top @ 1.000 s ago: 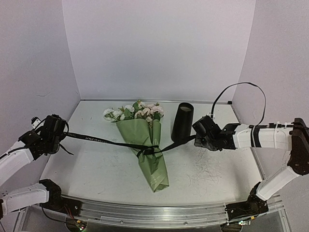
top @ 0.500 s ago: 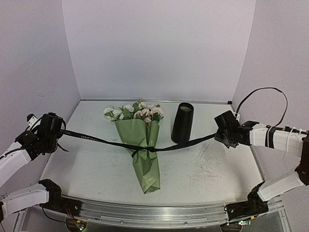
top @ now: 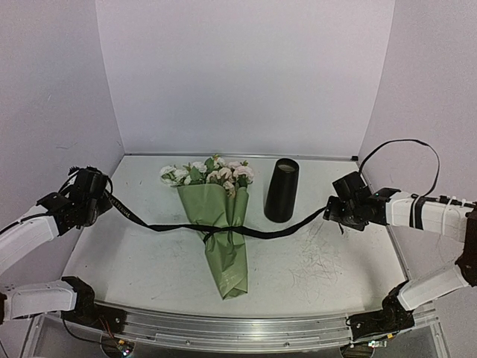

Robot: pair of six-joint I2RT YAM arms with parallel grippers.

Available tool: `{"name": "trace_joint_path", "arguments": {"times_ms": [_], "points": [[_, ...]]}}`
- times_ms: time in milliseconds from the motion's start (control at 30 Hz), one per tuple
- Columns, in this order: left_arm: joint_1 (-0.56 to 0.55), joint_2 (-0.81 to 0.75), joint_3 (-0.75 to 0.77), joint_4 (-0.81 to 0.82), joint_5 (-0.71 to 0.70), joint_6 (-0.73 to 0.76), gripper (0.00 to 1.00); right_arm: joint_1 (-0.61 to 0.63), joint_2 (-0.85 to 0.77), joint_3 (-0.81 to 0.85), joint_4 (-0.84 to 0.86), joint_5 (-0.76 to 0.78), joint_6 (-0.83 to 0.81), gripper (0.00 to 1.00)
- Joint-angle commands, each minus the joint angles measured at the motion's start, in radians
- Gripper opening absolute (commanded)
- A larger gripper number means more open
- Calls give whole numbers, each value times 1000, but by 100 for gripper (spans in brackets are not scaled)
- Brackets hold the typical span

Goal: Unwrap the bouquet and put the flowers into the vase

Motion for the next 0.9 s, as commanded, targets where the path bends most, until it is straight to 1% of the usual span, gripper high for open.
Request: {"name": "trace_joint_path", "arguments": {"times_ms": [0,100,167,233,267,300,333,367,433,567,633,700,767,800,867], "points": [[1,65,71,160,327,223,60,27,-44,6,115,-149,-186,85],[-1,86,49,270,551,306,68,60,-66,8,147,-185,-190,92],[-9,89,28,339,659,333,71,90,-64,23,149,-184,-187,94],[-27,95,25,366,689,345,74,133,-57,45,149,-159,-189,97],[-40,100,26,369,691,352,77,154,-54,56,149,-151,-194,98],[-53,105,33,371,685,360,82,172,-46,67,147,-137,-200,98],[-70,109,39,369,664,367,88,185,-40,80,141,-115,-196,98],[-90,111,46,361,616,365,91,189,-36,92,127,-92,-190,98],[-111,96,57,319,475,327,91,190,-34,109,82,-7,-138,98],[-114,21,65,179,102,155,92,187,-48,140,-80,223,2,98],[-113,-23,56,122,-5,84,95,174,-69,144,-153,287,75,98],[-112,-58,47,72,-92,28,99,137,-92,132,-179,293,105,98],[-112,-88,46,24,-146,-14,100,94,-119,115,-185,254,109,98],[-112,-102,46,-7,-175,-48,100,89,-128,115,-180,237,94,98],[-111,-126,40,-39,-212,-80,100,87,-131,118,-133,162,-3,97]]}}
